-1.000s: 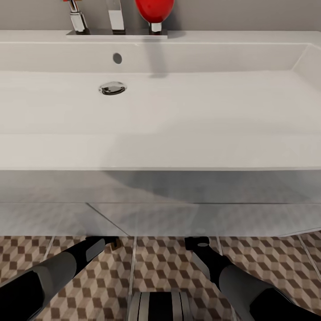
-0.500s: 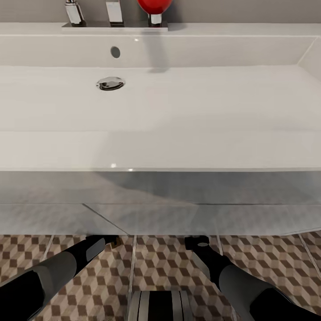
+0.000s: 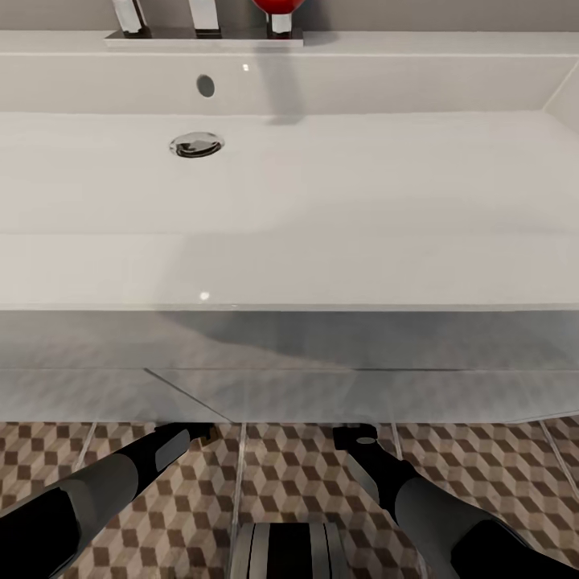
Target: Take the four mousetraps from the cabinet in the bathroom and place them on the bathroom floor. Make sure all four end up on the same floor surface, and ensure that at least two of them are either under or directly next to the same bathroom sink.
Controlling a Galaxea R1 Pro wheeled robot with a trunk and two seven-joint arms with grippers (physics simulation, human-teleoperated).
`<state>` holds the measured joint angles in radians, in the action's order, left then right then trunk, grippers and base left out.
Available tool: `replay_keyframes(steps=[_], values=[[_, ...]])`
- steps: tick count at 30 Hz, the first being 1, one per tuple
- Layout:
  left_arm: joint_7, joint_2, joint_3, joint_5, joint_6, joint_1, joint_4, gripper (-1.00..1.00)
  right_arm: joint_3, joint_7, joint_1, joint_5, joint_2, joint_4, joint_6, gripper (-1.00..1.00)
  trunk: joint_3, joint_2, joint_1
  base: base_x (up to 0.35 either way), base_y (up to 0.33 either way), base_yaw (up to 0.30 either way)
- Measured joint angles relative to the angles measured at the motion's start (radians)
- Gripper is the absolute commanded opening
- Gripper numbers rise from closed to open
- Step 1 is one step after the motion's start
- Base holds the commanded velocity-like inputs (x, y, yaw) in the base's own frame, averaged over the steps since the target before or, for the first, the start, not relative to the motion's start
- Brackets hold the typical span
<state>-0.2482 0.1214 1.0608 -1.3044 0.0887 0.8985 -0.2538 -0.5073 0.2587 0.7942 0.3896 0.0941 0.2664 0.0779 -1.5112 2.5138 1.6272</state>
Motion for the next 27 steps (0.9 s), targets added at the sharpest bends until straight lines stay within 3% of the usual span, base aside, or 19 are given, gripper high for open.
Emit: replay_keyframes(steps=[27], values=[[0.0,0.002,0.001,0.0,0.0,0.0,0.0,1.0,0.0,0.0,0.0,-0.001,0.0,0.0,0.0,-1.0,0.0,0.0,0.0,0.0,0.0,0.0]])
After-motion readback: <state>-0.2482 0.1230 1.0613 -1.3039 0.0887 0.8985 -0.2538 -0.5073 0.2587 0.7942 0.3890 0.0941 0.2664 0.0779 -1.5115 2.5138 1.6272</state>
